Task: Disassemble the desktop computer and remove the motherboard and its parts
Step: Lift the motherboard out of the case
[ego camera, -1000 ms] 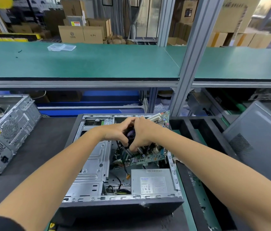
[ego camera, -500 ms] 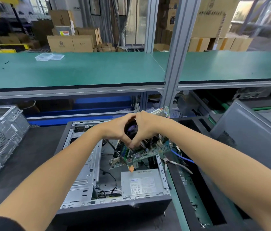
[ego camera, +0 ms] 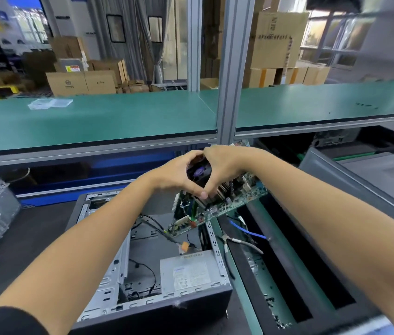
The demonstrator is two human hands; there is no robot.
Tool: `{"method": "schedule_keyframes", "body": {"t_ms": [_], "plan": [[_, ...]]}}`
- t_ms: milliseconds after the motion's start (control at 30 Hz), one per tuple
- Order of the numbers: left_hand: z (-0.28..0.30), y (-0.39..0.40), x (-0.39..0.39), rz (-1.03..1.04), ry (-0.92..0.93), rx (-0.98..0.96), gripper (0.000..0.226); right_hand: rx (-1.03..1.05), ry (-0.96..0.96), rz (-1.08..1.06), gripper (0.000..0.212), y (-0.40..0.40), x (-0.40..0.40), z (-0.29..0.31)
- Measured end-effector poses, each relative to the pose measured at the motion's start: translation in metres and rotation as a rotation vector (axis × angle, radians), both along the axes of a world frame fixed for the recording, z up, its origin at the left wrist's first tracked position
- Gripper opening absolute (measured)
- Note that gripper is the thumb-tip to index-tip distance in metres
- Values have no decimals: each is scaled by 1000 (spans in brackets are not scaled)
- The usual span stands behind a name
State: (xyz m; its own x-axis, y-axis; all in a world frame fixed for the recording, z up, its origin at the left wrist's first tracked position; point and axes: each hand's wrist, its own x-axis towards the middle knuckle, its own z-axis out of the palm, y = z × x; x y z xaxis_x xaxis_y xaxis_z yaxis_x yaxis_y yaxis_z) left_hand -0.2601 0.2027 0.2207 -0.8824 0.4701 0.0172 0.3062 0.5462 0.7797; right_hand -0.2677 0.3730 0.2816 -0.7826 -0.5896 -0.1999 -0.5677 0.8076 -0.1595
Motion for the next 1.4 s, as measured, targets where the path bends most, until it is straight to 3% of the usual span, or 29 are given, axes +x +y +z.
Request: {"method": "schedule_keyframes", "body": {"t_ms": [367, 700, 1000, 1200, 1400], "plan": [[25, -3, -2, -8, 22, 40, 114, -222, 66, 33, 65, 6, -6, 5], [20, -64, 27, 179, 33, -40, 102, -446, -83, 211, 42, -57, -6, -23], [3, -123, 74, 367, 32, -165, 104, -536, -125, 329, 82, -126, 9, -67], [-15, -153, 102, 400, -22, -212, 105, -682, -241, 344, 72, -160, 38, -96], [-38, -183, 114, 352, 12, -203, 101, -628, -255, 294, 90, -185, 56, -120]]}}
